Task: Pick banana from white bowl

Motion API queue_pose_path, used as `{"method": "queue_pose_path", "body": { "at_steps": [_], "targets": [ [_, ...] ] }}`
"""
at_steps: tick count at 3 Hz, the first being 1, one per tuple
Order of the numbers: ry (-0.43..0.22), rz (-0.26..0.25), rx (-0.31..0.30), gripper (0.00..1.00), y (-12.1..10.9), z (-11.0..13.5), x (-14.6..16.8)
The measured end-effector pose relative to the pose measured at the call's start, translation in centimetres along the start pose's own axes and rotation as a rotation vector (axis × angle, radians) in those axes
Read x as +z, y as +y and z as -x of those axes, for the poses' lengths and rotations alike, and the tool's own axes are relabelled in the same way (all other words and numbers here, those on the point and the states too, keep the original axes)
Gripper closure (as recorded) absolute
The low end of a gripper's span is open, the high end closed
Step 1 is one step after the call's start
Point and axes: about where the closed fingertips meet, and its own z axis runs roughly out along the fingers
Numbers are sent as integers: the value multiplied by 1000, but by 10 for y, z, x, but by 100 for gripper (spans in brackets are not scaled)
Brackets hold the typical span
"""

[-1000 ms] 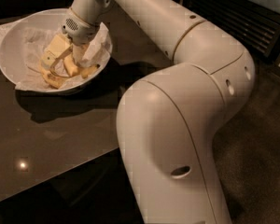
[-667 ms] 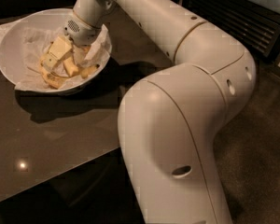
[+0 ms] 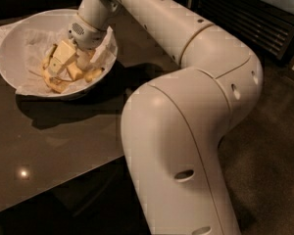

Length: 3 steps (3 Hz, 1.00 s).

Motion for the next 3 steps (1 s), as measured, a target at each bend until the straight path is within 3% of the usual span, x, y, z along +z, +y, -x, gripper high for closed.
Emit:
{"method": "queue_pose_path", "body": {
  "at_steps": [3],
  "targets": [
    [15,32,24,35,-17,-3,6]
  ]
}}
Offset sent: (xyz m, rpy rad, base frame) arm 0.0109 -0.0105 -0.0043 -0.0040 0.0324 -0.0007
